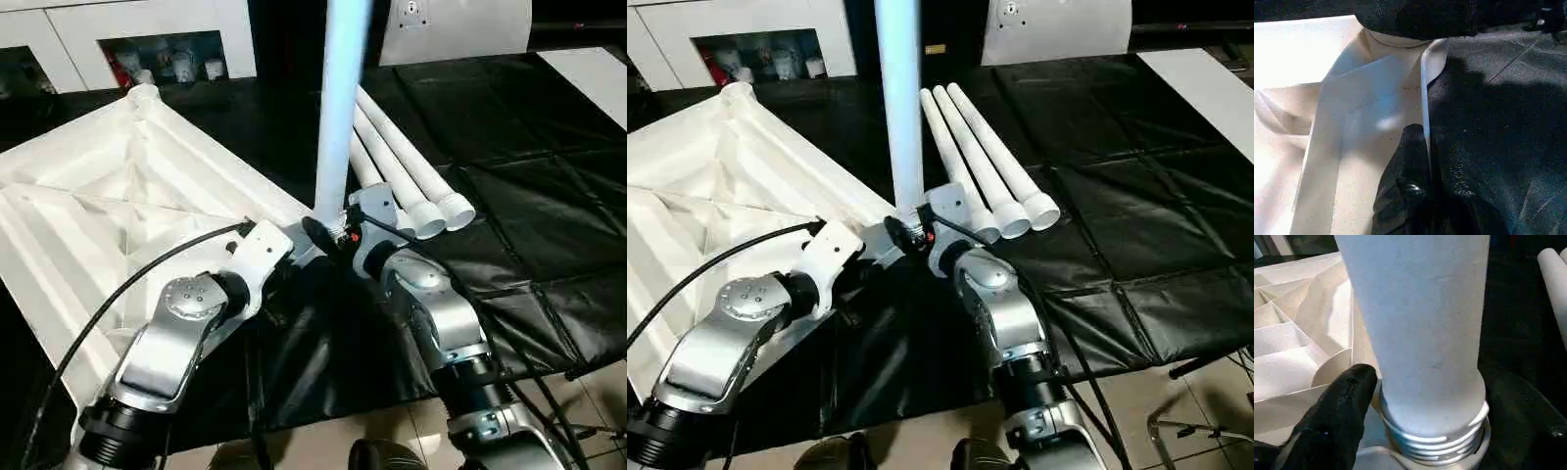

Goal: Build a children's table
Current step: Rotate leg to tighten

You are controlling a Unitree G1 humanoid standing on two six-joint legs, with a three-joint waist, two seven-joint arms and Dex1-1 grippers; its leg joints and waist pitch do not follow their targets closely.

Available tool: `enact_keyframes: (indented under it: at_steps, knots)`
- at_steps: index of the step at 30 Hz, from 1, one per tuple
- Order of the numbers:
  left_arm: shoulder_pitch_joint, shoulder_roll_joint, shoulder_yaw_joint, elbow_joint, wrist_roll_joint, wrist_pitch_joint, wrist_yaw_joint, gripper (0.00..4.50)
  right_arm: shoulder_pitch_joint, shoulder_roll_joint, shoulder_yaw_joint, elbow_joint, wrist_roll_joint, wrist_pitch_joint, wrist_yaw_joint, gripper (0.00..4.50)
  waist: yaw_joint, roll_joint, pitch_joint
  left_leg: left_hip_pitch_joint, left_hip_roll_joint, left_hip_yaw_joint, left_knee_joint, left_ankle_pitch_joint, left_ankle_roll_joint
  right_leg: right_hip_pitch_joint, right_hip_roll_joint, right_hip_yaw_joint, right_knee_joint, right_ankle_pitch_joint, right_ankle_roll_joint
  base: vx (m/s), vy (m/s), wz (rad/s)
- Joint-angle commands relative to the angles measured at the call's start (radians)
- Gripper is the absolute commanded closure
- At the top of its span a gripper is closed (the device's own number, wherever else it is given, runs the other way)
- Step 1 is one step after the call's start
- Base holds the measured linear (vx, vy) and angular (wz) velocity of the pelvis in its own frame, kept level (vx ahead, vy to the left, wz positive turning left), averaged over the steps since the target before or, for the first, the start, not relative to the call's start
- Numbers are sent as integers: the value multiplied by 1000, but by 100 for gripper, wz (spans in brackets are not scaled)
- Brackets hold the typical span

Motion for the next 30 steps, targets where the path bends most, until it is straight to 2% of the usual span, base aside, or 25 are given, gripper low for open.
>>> enact_keyframes:
  at_steps: [1,4,7,8,9,11,13,17,18,19,22,23,26,29,30]
  knots:
    - [-25,21,-28,20,1,-42,-26,450,38,5,62,13,15,21,50,53,0,6,-49,11,62,-29,-61,-120,66,39,-91,64,-75,-41,-215,0,0,0]
    - [-15,89,-30,56,-6,-126,-94,450,63,-54,31,-63,53,-1,124,21,2,6,-51,13,62,-29,-60,-121,59,40,-92,66,-76,-45,-201,0,0,0]
    - [-12,124,-32,72,-16,-166,-142,450,83,-103,31,-109,68,-6,195,5,4,5,-55,11,63,-29,-59,-83,73,43,-89,64,-68,23,-205,0,0,0]
    - [-11,163,-35,98,-24,-214,-191,450,104,-168,38,-157,84,-4,282,5,3,6,-60,11,63,-29,-56,-58,83,44,-90,65,-61,69,-212,0,0,0]
    - [-11,178,-36,111,-27,-231,-209,450,112,-195,43,-174,89,-1,314,5,6,5,-64,11,60,-28,-50,-30,98,46,-86,63,-57,123,-213,0,0,0]
    - [-10,213,-47,137,-35,-305,-271,450,126,-248,45,-200,98,-8,374,5,4,5,-63,6,60,-29,-47,-7,126,46,-86,61,-51,182,-219,0,0,0]
    - [-12,247,-54,164,-42,-366,-326,450,131,-292,32,-220,117,-8,426,5,4,2,-62,5,59,-29,-48,-29,141,47,-89,59,-56,152,-228,0,0,0]
    - [-17,294,-67,197,-59,-451,-412,450,129,-356,29,-238,139,-11,508,5,6,3,-61,8,65,-28,-50,-53,130,44,-91,61,-58,88,-242,0,0,0]
    - [-16,321,-71,213,-99,-497,-509,450,121,-411,53,-247,148,-2,595,5,8,2,-62,10,64,-28,-49,-51,131,44,-90,61,-57,88,-245,0,0,0]
    - [-17,329,-73,216,-114,-507,-546,450,116,-425,65,-244,145,-5,621,5,10,7,-63,11,64,-27,-48,-44,133,44,-90,61,-55,102,-251,0,0,0]
    - [-18,335,-74,218,-127,-514,-577,450,111,-436,75,-241,141,-8,642,5,13,5,-65,11,64,-25,-45,-25,142,43,-89,61,-50,136,-263,0,0,0]
    - [-32,356,-96,238,-133,-557,-636,450,91,-459,110,-224,124,-30,686,5,15,4,-64,10,65,-25,-45,-26,147,42,-92,61,-50,136,-269,0,0,0]
    - [-40,363,-106,253,-134,-579,-659,450,82,-468,124,-215,119,-38,705,5,19,4,-64,11,67,-24,-45,-40,142,42,-92,60,-51,105,-267,0,0,0]
    - [-59,378,-129,283,-127,-625,-704,450,50,-473,148,-175,105,-62,745,5,24,5,-64,12,67,-24,-46,-62,123,40,-93,61,-52,70,-271,0,0,0]
    - [-67,381,-136,295,-122,-640,-716,450,36,-472,155,-157,103,-69,764,21,24,4,-64,11,68,-25,-47,-65,119,42,-93,61,-52,66,-269,0,0,0]
